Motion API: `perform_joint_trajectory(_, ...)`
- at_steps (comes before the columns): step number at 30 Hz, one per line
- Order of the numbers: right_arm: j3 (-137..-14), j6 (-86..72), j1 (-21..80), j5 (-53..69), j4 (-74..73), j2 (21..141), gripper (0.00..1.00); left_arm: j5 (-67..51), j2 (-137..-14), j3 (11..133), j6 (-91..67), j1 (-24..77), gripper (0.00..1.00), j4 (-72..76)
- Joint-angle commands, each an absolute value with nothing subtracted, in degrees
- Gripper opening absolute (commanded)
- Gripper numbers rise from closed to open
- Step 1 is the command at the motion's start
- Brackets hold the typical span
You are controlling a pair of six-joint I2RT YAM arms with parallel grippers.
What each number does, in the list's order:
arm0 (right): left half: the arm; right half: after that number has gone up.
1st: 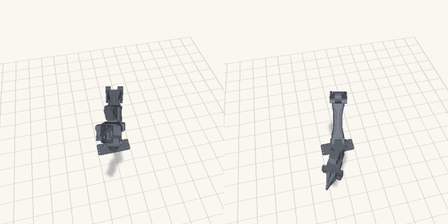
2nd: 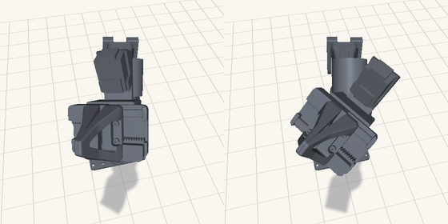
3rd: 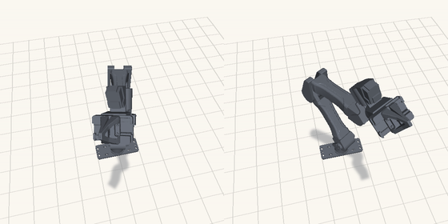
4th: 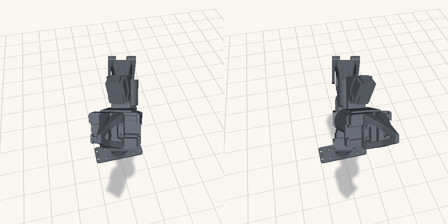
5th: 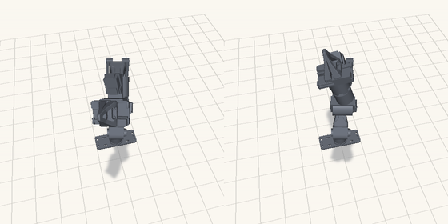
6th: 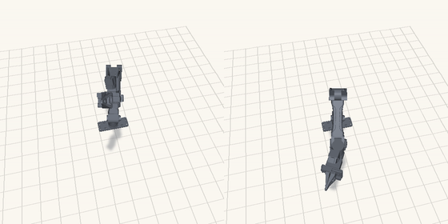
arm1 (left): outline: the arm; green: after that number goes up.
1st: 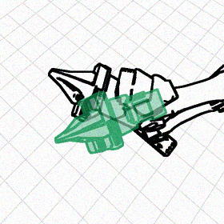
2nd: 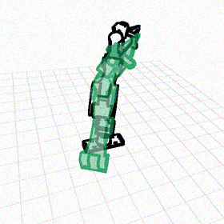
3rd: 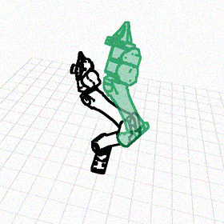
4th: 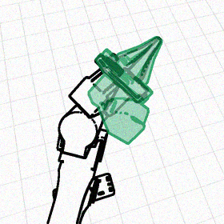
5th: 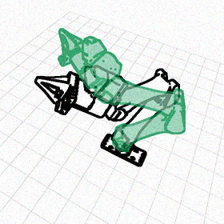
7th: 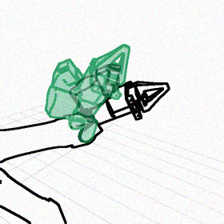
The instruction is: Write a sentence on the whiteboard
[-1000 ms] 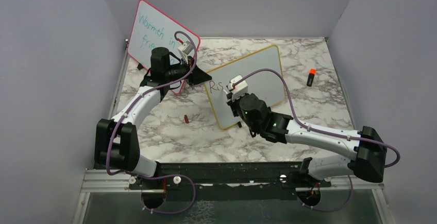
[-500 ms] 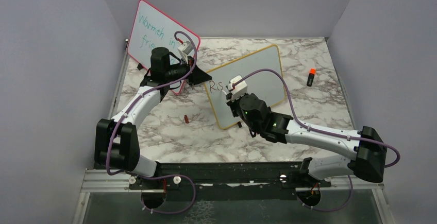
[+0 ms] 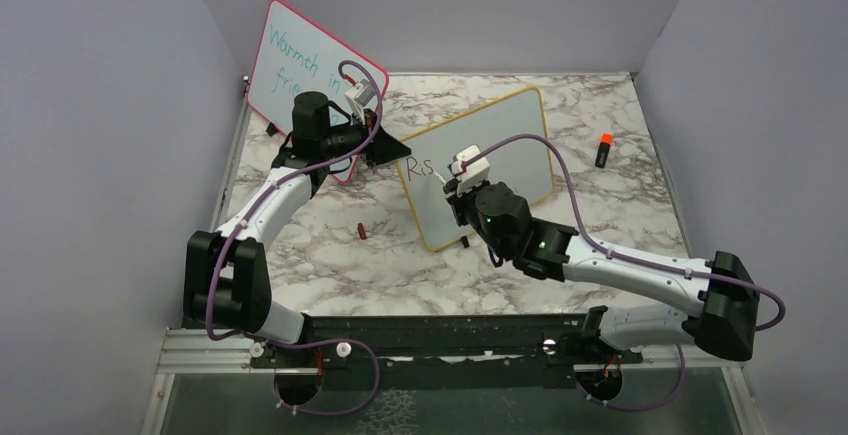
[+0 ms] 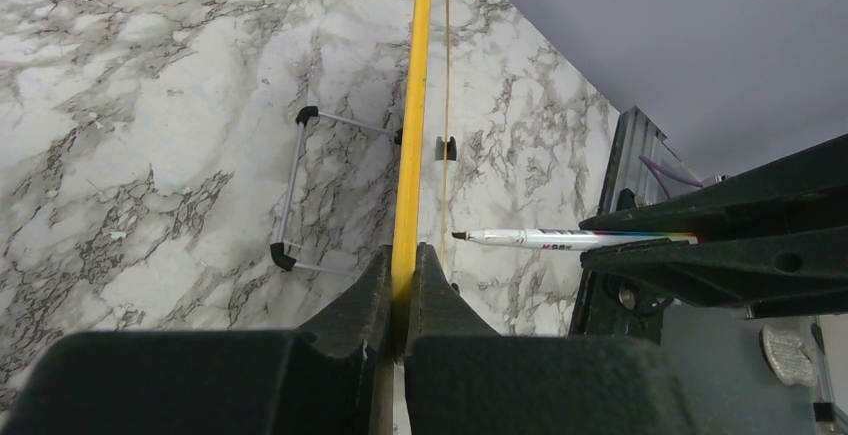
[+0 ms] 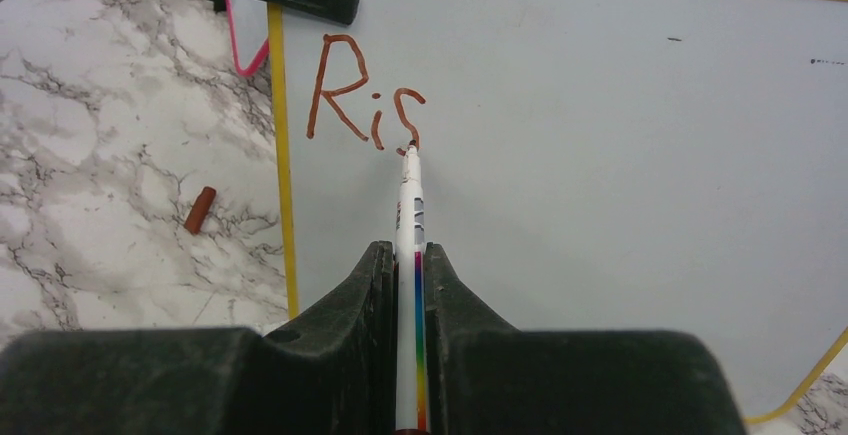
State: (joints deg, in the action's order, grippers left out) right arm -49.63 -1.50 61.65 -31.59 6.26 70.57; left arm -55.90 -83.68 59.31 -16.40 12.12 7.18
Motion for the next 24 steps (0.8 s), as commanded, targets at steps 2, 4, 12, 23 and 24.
perform_joint_trajectory(2,-48.87,-1.4,59.86,-32.79,8.87,69.32,0.01,-56.27,-84.81,58.34,-14.68,13.09,0.0,4.47)
perform_joint_trajectory(4,-48.82,-1.49,59.37,-32.27,9.42,69.54,0.01,-56.31,-84.83,58.28,-14.63,13.1,0.0,4.45)
perform_joint_trajectory(12,-49.4,-1.57,58.62,-30.13,10.59,71.16,0.01,-56.28,-84.99,58.36,-14.59,13.1,0.0,4.4)
perform_joint_trajectory(23,-49.83,-2.02,58.54,-28.56,10.11,71.87,0.01,-56.26,-85.16,58.36,-14.53,13.1,0.0,4.36)
perform_joint_trajectory(24,-49.86,-2.02,58.54,-28.56,10.16,71.96,0.01,-56.28,-85.17,58.36,-14.51,13.1,0.0,4.36)
